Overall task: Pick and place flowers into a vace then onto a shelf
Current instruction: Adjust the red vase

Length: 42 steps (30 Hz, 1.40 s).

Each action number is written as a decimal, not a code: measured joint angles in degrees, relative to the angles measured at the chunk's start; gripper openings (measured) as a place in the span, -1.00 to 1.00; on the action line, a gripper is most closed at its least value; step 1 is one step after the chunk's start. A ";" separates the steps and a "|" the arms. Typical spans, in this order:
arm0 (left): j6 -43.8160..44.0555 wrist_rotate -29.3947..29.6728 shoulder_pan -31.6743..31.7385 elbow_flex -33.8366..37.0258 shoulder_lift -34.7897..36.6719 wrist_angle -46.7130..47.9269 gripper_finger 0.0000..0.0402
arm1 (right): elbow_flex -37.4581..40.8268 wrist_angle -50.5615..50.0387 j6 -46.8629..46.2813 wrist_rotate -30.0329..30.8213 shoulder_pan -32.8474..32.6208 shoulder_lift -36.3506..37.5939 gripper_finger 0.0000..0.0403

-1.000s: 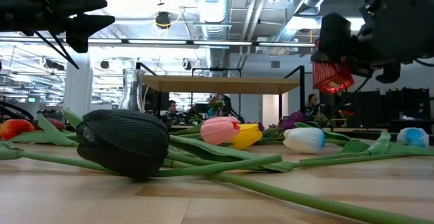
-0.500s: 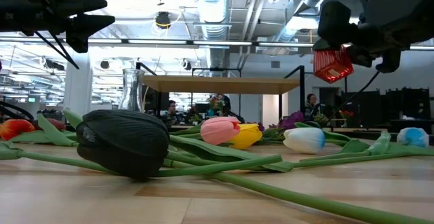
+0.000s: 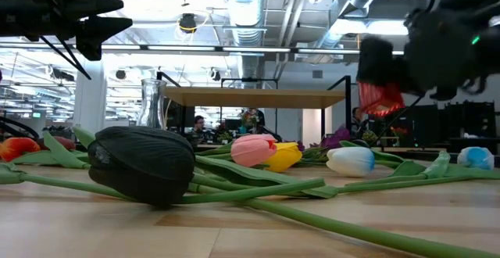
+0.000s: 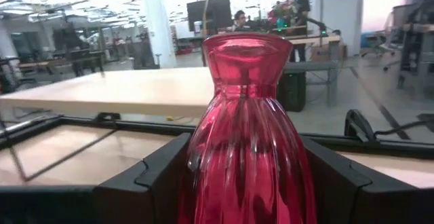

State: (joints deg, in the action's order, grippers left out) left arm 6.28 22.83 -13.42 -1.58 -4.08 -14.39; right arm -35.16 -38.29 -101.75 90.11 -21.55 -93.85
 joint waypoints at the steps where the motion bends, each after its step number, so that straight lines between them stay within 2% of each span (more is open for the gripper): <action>1: 0.00 0.00 -0.01 0.00 0.00 0.00 -0.07 | 0.00 0.58 -0.01 -0.09 0.78 -1.09 0.12; 8: -0.01 0.02 0.00 0.00 -0.01 0.13 -0.07 | -0.02 4.68 -0.20 -0.12 6.09 -7.40 0.12; 14: -0.96 0.04 -0.01 0.00 -0.02 0.39 -0.07 | -0.20 8.53 -0.02 -0.16 9.13 -9.98 0.11; 23: -1.02 0.04 0.00 0.00 -0.01 0.93 -0.07 | -2.23 8.60 4.00 -0.18 9.33 -10.50 0.11; 42: -1.03 0.00 -0.01 0.00 0.00 1.33 -0.07 | -4.13 8.29 5.81 -0.18 10.41 -10.50 0.10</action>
State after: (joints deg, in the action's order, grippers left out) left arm 5.26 22.83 -13.43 -1.58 -4.08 -13.06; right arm -39.29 -30.00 -95.94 89.93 -11.14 -104.36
